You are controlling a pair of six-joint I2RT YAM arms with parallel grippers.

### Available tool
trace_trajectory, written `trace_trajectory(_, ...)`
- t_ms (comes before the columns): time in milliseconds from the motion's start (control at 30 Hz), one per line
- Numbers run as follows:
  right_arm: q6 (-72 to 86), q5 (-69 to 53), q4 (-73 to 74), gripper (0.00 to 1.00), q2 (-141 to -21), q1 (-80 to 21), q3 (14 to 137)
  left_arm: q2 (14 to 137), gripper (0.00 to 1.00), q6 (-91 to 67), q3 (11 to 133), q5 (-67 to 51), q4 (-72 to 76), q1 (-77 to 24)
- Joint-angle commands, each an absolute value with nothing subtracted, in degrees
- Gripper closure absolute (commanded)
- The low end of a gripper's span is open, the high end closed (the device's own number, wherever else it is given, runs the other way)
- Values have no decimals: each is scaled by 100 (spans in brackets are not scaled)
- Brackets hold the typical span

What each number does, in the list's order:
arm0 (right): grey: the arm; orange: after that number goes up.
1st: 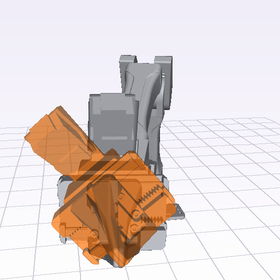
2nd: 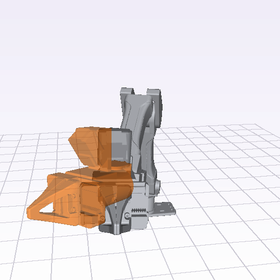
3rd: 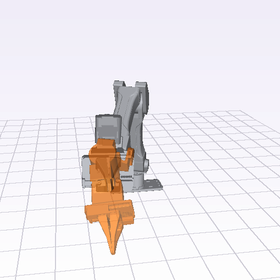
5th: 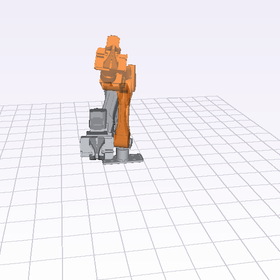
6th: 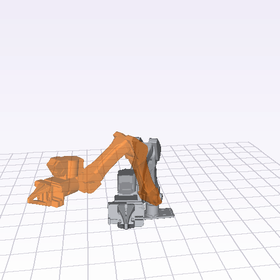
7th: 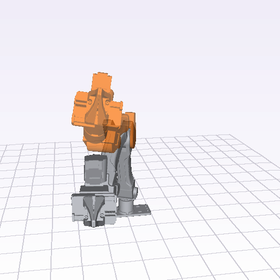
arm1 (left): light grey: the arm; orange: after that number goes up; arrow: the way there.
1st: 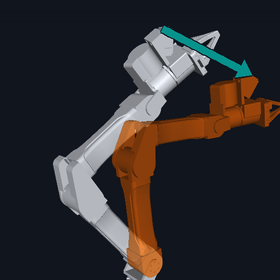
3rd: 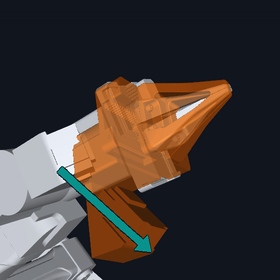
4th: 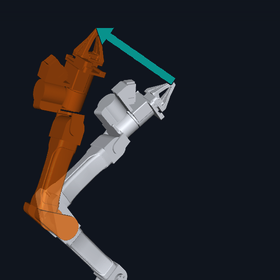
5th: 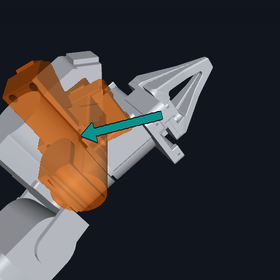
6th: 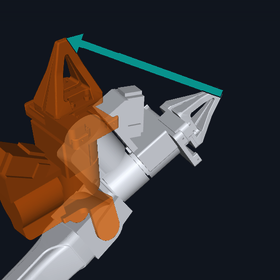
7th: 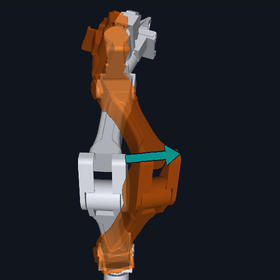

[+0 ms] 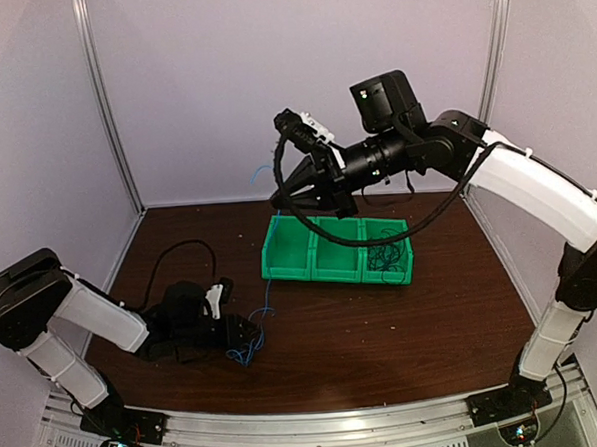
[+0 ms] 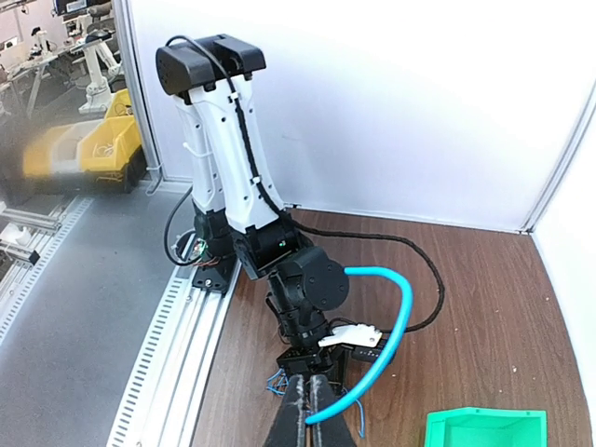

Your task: Untangle the cables

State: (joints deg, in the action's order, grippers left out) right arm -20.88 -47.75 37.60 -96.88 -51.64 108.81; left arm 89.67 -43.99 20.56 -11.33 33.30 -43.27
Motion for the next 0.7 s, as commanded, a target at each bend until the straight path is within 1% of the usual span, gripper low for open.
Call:
trace_trajectory(0, -2066, -5303, 3954, 100, -9735, -4554, 11479, 8911, 63, -4279, 2085, -849, 2631, -4358)
trace_trajectory(167, -835, -6499, 3058, 100, -9722, -3215, 12418, 8960, 61, -4280, 2100, -634, 2318, -4359)
trace_trajectory(300, -809, -6586, 3005, 100, -9531, -2448, 12640, 8687, 60, -4282, 2101, -514, 1986, -4359)
trace_trajectory(500, -613, -6748, 2883, 100, -9302, -1863, 12703, 8359, 59, -4275, 2030, -86, 1445, -4359)
trace_trajectory(567, -304, -6927, 2603, 100, -9268, -1618, 12762, 8429, 59, -4322, 2039, 182, 1286, -4358)
trace_trajectory(667, 572, -7243, 1714, 100, -9264, -1112, 12876, 8513, 59, -4376, 1999, 164, 1258, -4359)
